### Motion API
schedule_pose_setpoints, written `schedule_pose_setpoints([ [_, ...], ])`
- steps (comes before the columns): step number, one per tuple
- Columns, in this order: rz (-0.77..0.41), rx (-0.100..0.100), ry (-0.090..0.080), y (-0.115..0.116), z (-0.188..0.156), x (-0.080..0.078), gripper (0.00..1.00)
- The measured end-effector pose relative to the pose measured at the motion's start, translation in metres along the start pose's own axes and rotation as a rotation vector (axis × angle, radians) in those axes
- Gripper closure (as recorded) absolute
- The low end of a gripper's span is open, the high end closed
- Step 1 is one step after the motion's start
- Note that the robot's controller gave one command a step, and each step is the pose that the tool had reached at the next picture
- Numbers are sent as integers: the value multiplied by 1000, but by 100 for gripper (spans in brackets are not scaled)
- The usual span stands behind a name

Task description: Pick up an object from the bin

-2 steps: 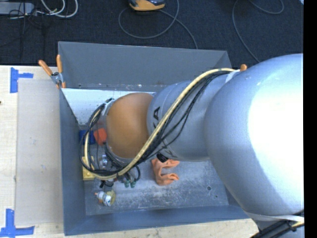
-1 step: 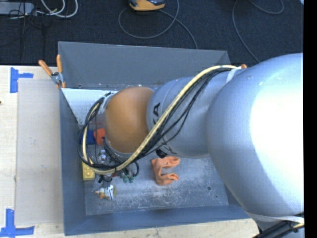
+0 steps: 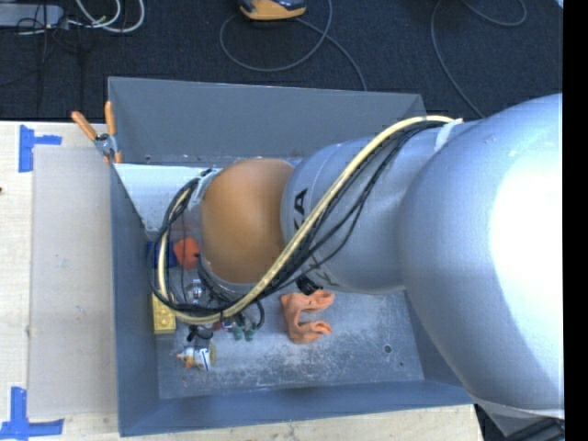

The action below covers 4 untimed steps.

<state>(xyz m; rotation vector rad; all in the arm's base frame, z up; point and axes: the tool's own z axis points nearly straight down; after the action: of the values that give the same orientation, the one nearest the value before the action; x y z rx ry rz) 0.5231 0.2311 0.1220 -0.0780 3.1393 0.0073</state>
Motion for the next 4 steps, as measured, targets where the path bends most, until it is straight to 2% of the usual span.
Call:
schedule_pose_setpoints([
  [1,8,-1,-3,-7,-46,0,100],
  [2,-87,-3,-10,-1,-26,-7,100],
  [3,-142,-1,0,-1,39,-5,0],
  [4,-134,-1,-2,-2,35,-6,0],
])
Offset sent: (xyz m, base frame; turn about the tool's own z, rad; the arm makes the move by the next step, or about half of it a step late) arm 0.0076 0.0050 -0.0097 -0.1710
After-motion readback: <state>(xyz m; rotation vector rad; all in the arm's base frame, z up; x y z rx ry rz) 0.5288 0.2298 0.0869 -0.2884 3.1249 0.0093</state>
